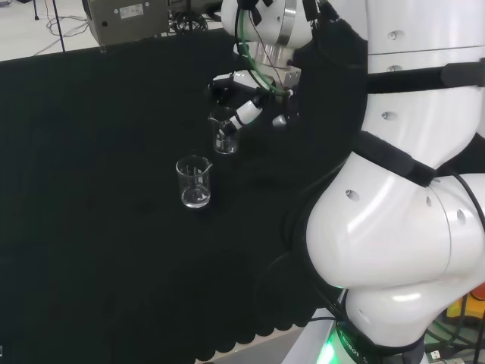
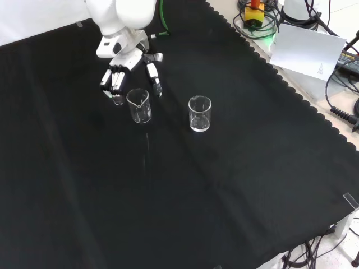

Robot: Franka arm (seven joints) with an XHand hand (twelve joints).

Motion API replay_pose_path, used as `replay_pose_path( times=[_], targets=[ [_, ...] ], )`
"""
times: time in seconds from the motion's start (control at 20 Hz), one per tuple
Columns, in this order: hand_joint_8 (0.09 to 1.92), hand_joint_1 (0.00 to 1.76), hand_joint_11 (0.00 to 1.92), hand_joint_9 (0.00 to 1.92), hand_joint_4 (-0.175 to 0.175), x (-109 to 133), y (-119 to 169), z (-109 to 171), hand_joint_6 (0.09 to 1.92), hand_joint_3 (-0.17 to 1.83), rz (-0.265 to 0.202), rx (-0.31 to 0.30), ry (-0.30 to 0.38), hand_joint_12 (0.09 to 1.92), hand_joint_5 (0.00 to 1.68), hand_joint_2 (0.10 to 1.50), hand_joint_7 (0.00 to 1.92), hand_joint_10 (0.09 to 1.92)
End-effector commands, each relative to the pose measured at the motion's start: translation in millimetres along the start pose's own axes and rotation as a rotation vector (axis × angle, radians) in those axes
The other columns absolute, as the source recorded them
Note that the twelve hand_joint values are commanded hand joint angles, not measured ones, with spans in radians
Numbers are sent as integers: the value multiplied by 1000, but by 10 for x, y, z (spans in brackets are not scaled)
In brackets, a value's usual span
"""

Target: Place the beaker back on the table.

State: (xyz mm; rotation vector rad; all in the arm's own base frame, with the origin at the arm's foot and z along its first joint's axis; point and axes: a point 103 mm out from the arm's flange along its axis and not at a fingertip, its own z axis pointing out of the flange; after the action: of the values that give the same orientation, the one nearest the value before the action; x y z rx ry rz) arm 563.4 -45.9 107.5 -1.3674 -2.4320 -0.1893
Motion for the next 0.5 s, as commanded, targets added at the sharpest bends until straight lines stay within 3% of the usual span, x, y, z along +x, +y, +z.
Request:
replay_pose_path(
  times=[0.05,0.5],
  targets=[
    [797,748,148,787,-91,214,-262,-390,575,382,45,-36,-12,1409,352,622,376,87],
    [786,742,125,773,-91,495,-816,-738,511,354,128,-70,-2,1419,362,638,373,87]
  ],
)
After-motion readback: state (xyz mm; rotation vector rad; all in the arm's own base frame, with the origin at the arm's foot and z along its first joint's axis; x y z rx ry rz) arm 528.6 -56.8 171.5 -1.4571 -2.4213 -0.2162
